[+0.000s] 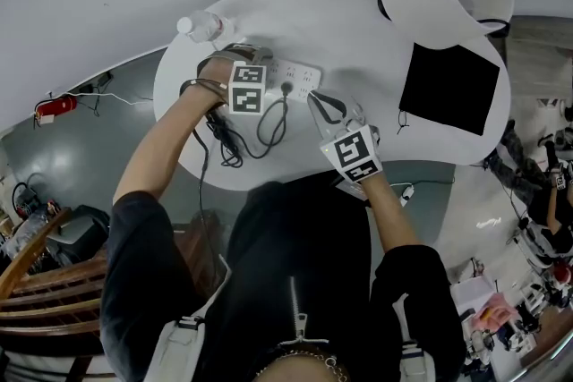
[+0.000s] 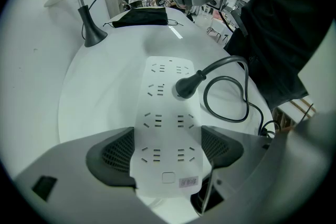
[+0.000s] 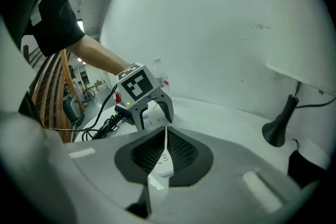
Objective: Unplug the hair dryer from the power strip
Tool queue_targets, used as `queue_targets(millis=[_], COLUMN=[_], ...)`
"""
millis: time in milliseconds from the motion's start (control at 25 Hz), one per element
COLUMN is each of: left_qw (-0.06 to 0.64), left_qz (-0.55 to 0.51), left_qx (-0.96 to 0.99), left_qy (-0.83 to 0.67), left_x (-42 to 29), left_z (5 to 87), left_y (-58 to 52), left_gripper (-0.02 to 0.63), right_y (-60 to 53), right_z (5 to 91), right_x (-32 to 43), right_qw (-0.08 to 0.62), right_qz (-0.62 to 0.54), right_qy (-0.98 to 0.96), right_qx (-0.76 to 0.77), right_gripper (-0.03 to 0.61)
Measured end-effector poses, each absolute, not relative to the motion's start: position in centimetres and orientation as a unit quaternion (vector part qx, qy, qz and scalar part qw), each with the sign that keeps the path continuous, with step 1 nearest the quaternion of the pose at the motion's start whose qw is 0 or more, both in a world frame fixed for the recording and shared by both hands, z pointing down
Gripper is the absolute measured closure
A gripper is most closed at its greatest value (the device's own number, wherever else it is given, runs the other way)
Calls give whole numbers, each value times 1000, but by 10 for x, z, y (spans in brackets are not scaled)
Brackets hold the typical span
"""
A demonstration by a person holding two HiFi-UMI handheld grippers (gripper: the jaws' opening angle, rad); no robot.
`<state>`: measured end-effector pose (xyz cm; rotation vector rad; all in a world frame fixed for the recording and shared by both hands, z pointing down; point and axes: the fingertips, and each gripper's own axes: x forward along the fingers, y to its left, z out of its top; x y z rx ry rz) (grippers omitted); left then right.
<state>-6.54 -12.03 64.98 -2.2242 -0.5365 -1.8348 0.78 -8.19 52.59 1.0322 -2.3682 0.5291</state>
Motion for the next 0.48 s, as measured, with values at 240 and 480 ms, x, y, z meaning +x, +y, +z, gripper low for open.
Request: queue_targets(millis=[240,480], left_qw=[104,104], left_qz=[-623,-624], left_qx=[-753,-753], left_qy=[-183,-182], left_x=[-65,-66], left_z=[650,651], left_y=[-120,-120], left_gripper=[224,224], right_y=[-78,-68], right_z=[532,550], right_x=[-2,-12], right_qw=[285,332], right_qz=[142,86], right_qy=[-886,-898], right_qx=[337,277], right_gripper=[511,436])
